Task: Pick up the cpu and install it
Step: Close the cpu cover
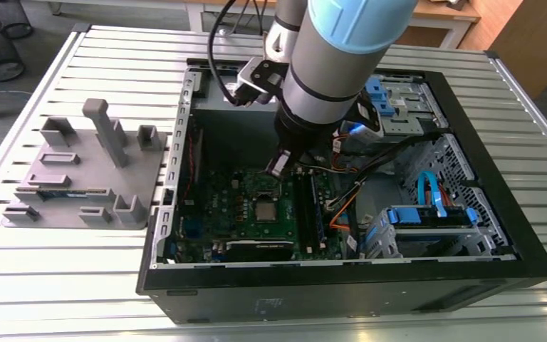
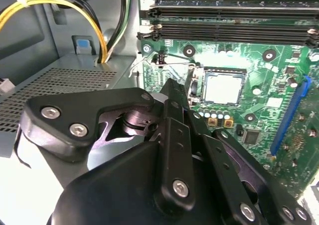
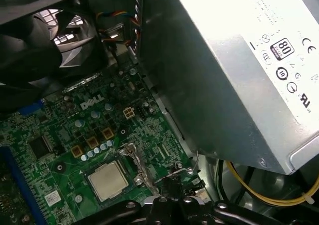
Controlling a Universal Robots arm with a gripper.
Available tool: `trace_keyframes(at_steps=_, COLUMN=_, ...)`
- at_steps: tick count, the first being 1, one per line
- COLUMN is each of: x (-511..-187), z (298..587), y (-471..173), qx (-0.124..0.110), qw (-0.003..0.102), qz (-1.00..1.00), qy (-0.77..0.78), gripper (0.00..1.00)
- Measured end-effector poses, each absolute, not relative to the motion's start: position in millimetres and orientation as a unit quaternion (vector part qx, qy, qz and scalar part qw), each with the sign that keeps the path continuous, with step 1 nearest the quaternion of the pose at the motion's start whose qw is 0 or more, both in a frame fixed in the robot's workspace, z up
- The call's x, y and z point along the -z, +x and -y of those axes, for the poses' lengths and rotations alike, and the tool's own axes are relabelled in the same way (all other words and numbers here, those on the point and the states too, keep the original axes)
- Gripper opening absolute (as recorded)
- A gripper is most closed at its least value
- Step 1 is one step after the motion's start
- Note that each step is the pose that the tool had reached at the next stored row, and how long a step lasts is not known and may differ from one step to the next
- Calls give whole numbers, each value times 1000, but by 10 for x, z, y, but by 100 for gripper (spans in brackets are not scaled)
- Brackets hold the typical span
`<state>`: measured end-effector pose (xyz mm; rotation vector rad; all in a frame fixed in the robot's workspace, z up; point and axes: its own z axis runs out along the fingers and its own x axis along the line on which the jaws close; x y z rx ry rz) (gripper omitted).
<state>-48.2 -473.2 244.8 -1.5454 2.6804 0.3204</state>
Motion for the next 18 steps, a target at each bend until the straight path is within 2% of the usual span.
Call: trace_keyframes(at_steps=18, x=-2448, z=4801, y=-482, qx=-76, qw=-3, qz=-851, qy=-520, gripper=11)
